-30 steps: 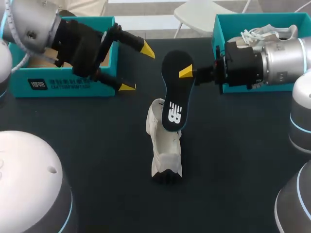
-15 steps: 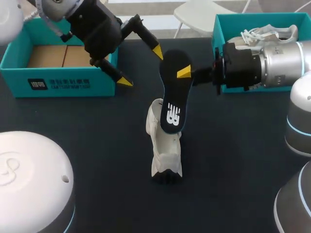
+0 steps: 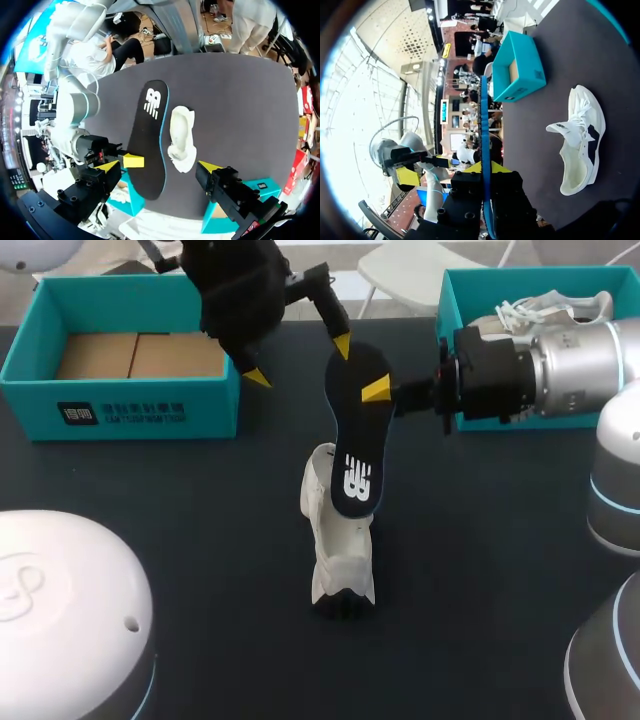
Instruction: Take the shoe out of the shoebox, open the shoe tongue, remove and reinsert the insole, then place the shoe into the shoebox
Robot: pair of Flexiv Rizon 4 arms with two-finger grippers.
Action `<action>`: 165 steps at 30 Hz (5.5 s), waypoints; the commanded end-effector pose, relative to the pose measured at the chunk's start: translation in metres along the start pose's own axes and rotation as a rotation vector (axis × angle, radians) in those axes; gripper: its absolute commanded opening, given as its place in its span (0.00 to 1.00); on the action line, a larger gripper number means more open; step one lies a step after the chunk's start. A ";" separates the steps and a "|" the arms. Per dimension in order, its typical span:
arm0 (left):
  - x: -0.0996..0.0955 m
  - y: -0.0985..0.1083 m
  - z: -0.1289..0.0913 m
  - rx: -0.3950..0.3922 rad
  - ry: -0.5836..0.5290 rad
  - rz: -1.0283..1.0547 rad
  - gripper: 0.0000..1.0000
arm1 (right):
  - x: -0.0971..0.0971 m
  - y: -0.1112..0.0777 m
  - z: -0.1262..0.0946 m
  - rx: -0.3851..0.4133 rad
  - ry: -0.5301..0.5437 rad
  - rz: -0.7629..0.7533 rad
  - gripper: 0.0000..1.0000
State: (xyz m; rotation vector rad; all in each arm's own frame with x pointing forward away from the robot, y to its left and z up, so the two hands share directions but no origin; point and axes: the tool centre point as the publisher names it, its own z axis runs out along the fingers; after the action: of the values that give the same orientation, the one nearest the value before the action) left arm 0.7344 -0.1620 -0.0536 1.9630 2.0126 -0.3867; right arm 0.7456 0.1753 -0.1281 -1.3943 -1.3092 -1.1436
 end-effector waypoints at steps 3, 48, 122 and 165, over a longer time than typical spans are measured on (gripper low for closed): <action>-0.015 0.006 0.003 0.006 0.215 0.004 1.00 | 0.002 -0.001 0.003 0.001 -0.009 0.002 0.00; 0.024 -0.021 -0.025 -0.008 -0.360 0.181 1.00 | 0.003 -0.004 -0.002 -0.020 -0.016 -0.003 0.00; 0.015 0.022 0.036 -0.159 -1.068 0.067 0.50 | 0.042 -0.034 0.032 -0.034 0.051 0.087 0.00; 0.000 0.016 0.053 -0.064 -1.190 -0.038 0.00 | 0.035 -0.035 0.024 -0.028 0.070 0.073 1.00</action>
State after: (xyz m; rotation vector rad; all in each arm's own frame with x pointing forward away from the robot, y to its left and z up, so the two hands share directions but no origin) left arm 0.7557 -0.1877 -0.0992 1.1330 1.2224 -1.1323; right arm 0.7161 0.2115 -0.0952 -1.4031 -1.1944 -1.1459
